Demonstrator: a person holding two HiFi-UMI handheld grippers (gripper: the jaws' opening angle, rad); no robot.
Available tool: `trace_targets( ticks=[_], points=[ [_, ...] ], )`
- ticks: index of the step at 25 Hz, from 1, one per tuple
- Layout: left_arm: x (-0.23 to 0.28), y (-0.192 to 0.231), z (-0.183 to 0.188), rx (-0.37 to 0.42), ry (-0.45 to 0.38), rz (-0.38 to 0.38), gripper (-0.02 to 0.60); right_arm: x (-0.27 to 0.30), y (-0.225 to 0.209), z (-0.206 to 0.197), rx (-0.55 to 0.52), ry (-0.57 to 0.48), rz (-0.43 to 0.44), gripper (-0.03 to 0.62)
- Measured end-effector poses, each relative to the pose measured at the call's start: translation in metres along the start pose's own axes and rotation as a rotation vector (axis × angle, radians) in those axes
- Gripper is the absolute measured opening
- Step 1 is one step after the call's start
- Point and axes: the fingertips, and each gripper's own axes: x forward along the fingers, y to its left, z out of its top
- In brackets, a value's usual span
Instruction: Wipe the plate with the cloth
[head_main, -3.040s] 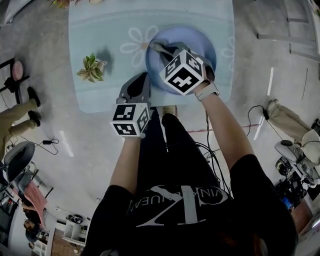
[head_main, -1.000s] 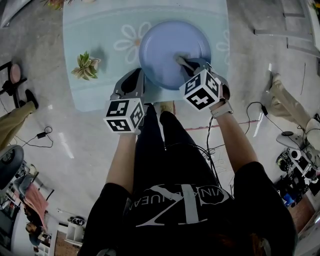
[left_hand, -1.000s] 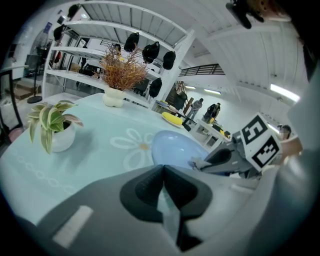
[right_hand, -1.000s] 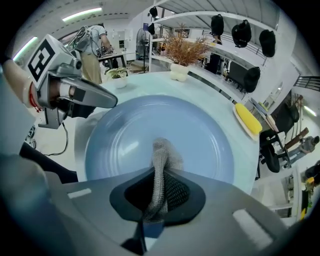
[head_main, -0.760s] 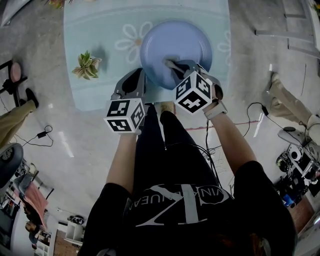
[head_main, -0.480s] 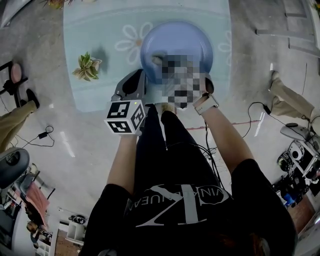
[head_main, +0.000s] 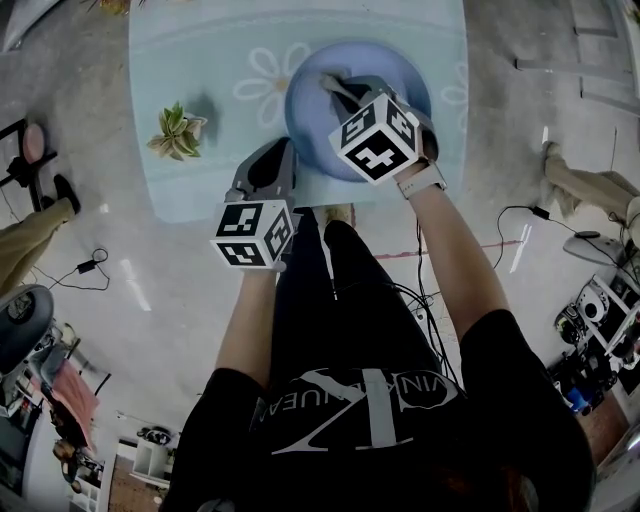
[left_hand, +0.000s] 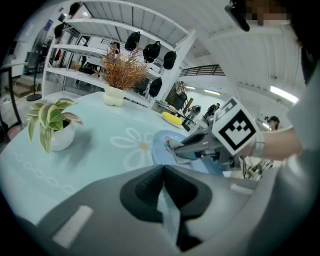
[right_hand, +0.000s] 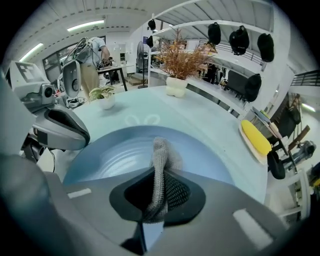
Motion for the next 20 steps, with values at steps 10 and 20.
trace_targets(
  ticks=[10, 20],
  points=[
    [-0.001, -0.002, 0.000, 0.000, -0.010, 0.004, 0.000, -0.019, -0.033, -0.043, 0.055, 0.050, -0.092, 0.035],
    [-0.001, -0.002, 0.000, -0.011, -0.021, 0.018, 0.000, -0.039, -0.018, -0.077, 0.036, 0.095, -0.108, 0.034]
  ],
)
